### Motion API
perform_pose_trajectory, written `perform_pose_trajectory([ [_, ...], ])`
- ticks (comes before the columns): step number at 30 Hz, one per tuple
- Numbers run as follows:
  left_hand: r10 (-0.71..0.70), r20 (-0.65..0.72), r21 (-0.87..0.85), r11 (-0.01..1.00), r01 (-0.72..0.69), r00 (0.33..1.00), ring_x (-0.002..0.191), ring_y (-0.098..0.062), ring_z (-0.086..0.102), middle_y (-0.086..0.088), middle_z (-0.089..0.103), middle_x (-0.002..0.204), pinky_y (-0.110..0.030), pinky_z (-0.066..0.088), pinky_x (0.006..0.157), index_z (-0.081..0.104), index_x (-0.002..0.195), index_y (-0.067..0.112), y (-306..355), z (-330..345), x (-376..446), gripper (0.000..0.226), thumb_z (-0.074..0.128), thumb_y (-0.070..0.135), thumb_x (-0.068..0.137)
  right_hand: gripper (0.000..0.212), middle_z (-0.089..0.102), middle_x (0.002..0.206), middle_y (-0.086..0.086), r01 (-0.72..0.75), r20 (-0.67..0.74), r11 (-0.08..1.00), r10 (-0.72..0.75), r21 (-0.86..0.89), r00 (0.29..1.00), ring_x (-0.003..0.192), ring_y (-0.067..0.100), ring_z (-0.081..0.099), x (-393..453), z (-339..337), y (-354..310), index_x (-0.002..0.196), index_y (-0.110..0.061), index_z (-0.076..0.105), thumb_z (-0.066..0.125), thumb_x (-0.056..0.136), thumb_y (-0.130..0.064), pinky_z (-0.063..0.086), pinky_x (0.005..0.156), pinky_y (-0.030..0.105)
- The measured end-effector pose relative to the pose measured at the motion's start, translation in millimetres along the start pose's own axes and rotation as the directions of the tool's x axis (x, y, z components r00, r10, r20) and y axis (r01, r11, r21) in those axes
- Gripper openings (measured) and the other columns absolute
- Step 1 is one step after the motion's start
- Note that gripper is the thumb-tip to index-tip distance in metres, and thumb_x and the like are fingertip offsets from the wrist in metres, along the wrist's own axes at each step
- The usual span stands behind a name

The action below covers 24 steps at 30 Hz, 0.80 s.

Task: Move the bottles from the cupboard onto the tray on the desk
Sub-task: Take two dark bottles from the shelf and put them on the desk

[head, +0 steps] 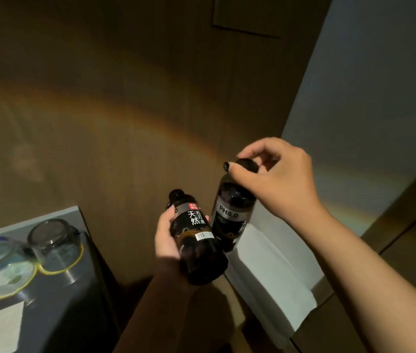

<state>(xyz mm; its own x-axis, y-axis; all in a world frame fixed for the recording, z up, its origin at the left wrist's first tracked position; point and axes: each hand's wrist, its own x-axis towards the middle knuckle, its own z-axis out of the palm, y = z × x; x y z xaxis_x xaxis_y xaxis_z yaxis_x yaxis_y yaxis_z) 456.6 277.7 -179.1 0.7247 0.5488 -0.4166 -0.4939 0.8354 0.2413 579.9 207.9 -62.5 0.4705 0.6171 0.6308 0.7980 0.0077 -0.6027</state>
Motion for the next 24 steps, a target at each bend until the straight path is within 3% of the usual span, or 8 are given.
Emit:
perform_pose_trajectory([
  [3, -0.055, -0.011, -0.084, 0.995, 0.054, 0.998, 0.074, -0.032, 0.071, -0.011, 0.070, 0.083, -0.054, 0.051, 0.082, 0.067, 0.099, 0.010, -2.8, 7.4, -19.7, 0.049, 0.072, 0.048, 0.070, 0.011, 0.058, 0.078, -0.006, 0.074, -0.147, 0.996, -0.066, 0.044, 0.987, 0.071, 0.006, 0.053, -14.8, -0.1, -7.7, 0.074, -0.021, 0.065, 0.072, 0.075, -0.029, 0.039, 0.064, 0.015],
  [7, -0.136, 0.012, -0.104, 0.985, 0.137, 0.991, 0.105, -0.032, 0.063, -0.008, 0.067, 0.099, -0.064, 0.038, 0.095, 0.068, 0.101, 0.012, -3.5, 11.8, -41.2, 0.055, 0.079, 0.044, 0.057, 0.020, 0.059, 0.086, 0.001, -0.001, -0.132, 0.962, 0.038, 0.272, 0.991, 0.083, 0.011, 0.057, -35.8, 8.9, -6.8, 0.087, -0.024, 0.059, 0.051, 0.085, -0.042, 0.044, 0.075, 0.024],
  [11, -0.163, 0.048, -0.046, 0.985, 0.165, 0.986, 0.120, -0.031, 0.055, -0.009, 0.062, 0.114, -0.060, 0.036, 0.102, 0.063, 0.114, 0.011, -2.4, 14.8, -53.5, 0.064, 0.074, 0.045, 0.061, 0.037, 0.063, 0.092, -0.002, -0.116, 0.000, 0.865, 0.133, 0.488, 0.991, 0.089, 0.014, 0.062, -62.9, 17.8, -1.8, 0.102, -0.020, 0.059, 0.051, 0.083, -0.050, 0.050, 0.078, 0.032],
  [14, -0.197, 0.080, -0.065, 0.977, 0.202, 0.977, 0.122, -0.036, 0.054, -0.010, 0.059, 0.132, -0.061, 0.035, 0.102, 0.061, 0.124, 0.012, -8.9, 14.3, -59.3, 0.070, 0.073, 0.049, 0.066, 0.043, 0.062, 0.097, 0.013, -0.133, 0.064, 0.771, 0.119, 0.623, 0.991, 0.095, 0.038, 0.062, -79.7, 15.2, 1.7, 0.100, -0.031, 0.060, 0.064, 0.073, -0.065, 0.054, 0.081, 0.054],
  [18, -0.213, 0.173, -0.064, 0.972, 0.227, 0.961, 0.118, -0.024, 0.056, -0.002, 0.062, 0.124, -0.055, 0.031, 0.109, 0.071, 0.108, 0.005, -26.0, 20.6, -69.2, 0.059, 0.072, 0.046, 0.065, 0.039, 0.061, 0.084, 0.014, -0.132, 0.069, 0.685, 0.119, 0.717, 0.990, 0.085, 0.044, 0.061, -83.4, -9.0, 1.8, 0.086, -0.030, 0.064, 0.066, 0.069, -0.065, 0.053, 0.076, 0.051],
  [20, -0.199, 0.183, -0.023, 0.978, 0.207, 0.963, 0.099, -0.025, 0.058, -0.008, 0.065, 0.100, -0.051, 0.030, 0.112, 0.076, 0.086, 0.000, -37.9, 21.2, -72.1, 0.050, 0.072, 0.045, 0.065, 0.035, 0.061, 0.080, 0.009, -0.178, 0.022, 0.699, 0.226, 0.692, 0.974, 0.080, 0.035, 0.062, -82.5, -21.4, 3.4, 0.082, -0.022, 0.060, 0.058, 0.074, -0.055, 0.053, 0.071, 0.046],
  [21, -0.188, 0.186, -0.009, 0.981, 0.193, 0.964, 0.093, -0.026, 0.060, -0.010, 0.065, 0.095, -0.050, 0.032, 0.110, 0.076, 0.093, 0.001, -44.3, 21.3, -75.3, 0.052, 0.072, 0.045, 0.066, 0.035, 0.061, 0.077, 0.006, -0.235, 0.018, 0.681, 0.309, 0.693, 0.951, 0.078, 0.029, 0.063, -83.1, -25.9, 7.1, 0.082, -0.020, 0.058, 0.056, 0.076, -0.055, 0.055, 0.069, 0.042],
  [24, -0.035, 0.128, 0.046, 0.999, 0.030, 0.991, 0.082, -0.028, 0.070, -0.014, 0.072, 0.091, -0.044, 0.047, 0.095, 0.077, 0.097, 0.006, -64.9, 22.9, -83.4, 0.050, 0.068, 0.049, 0.073, 0.043, 0.062, 0.083, 0.009, -0.470, 0.165, 0.448, 0.568, 0.761, 0.806, 0.083, 0.030, 0.063, -92.2, -39.9, 22.6, 0.089, -0.017, 0.059, 0.053, 0.080, -0.059, 0.056, 0.077, 0.047],
])
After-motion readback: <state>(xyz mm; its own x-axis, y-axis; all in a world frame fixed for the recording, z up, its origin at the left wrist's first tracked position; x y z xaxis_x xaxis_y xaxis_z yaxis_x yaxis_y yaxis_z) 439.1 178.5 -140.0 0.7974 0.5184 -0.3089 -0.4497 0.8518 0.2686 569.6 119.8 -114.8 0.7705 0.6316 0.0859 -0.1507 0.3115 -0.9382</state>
